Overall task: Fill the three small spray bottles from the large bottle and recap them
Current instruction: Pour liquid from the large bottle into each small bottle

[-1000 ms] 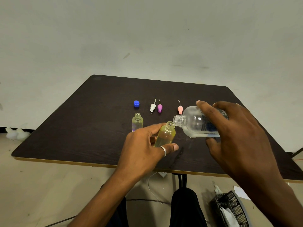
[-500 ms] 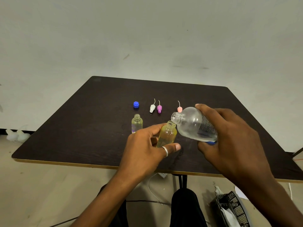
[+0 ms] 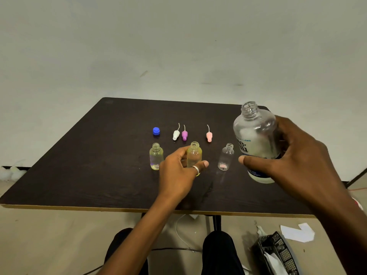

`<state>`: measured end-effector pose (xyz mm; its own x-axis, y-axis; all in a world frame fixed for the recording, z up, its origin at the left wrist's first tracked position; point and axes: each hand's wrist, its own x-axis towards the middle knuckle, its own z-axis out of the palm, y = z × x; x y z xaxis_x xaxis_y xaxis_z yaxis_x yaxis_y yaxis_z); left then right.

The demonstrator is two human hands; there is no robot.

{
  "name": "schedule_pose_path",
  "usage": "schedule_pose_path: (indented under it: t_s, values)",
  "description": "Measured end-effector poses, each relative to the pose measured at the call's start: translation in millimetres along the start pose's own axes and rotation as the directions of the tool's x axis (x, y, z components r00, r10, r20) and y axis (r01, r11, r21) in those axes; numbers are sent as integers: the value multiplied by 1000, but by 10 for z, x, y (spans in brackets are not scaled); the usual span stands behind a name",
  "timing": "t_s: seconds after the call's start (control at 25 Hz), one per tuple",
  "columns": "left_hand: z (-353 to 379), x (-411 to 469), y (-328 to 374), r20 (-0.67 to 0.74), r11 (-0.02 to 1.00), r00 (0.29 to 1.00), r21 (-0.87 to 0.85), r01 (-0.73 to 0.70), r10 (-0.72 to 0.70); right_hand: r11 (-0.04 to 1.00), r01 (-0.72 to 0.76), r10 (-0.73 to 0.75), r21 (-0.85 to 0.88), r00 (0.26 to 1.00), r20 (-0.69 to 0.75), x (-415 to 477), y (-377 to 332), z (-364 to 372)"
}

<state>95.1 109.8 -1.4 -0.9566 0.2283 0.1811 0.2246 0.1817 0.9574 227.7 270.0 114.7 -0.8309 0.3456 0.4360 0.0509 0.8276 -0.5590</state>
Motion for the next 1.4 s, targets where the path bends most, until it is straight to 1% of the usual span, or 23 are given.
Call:
schedule_pose_path:
  t_s: [0.16, 0.28, 0.48, 0.76, 0.92, 0.96, 1.0, 1.04, 1.08, 1.16, 1.2, 1.24, 1.28, 1.36, 1.4]
  values:
    - [258, 314, -210, -83, 999, 996, 43, 15, -12, 1000, -23, 24, 16, 998, -56, 39, 50, -151]
    - [369, 454, -322, -112, 997, 993, 64, 35, -27, 999, -43, 46, 30, 995, -90, 58, 108, -237]
    - [429, 487, -451, -117, 989, 991, 130, 75, -60, 998, -55, 59, 44, 991, -120, 74, 140, -302]
    - [432, 451, -480, -116, 984, 992, 165, 61, -42, 996, -66, 71, 53, 992, -109, 84, 128, -293]
    - [417, 431, -498, -93, 991, 994, 115, 64, -54, 997, -59, 65, 57, 993, -104, 84, 126, -286]
    - [402, 384, -470, -103, 989, 994, 138, 57, -43, 996, -61, 67, 60, 992, -104, 88, 128, -285]
    - [393, 310, -424, -128, 983, 992, 180, 34, -11, 996, -65, 71, 62, 992, -105, 90, 130, -287]
    - [393, 217, -368, -160, 972, 985, 234, -20, 59, 996, -67, 73, 63, 992, -106, 91, 133, -289]
    - [401, 114, -294, -185, 954, 968, 279, -112, 168, 996, -69, 75, 63, 991, -108, 93, 134, -290]
    - [487, -22, -158, -190, 892, 901, 319, -320, 391, 996, -69, 75, 62, 991, -112, 98, 147, -294]
    - [552, -36, -99, -170, 872, 881, 314, -375, 440, 996, -66, 73, 59, 991, -113, 102, 154, -295]
    - [615, -21, -31, -146, 872, 885, 298, -387, 443, 997, -64, 69, 54, 991, -113, 103, 160, -298]
    - [682, 28, 19, -117, 891, 907, 275, -362, 405, 997, -62, 68, 48, 991, -114, 103, 167, -302]
    - [817, 141, 76, -27, 939, 959, 212, -271, 283, 997, -63, 68, 42, 991, -118, 101, 180, -315]
    - [883, 198, 63, 27, 958, 974, 177, -227, 226, 997, -63, 67, 41, 991, -118, 105, 188, -316]
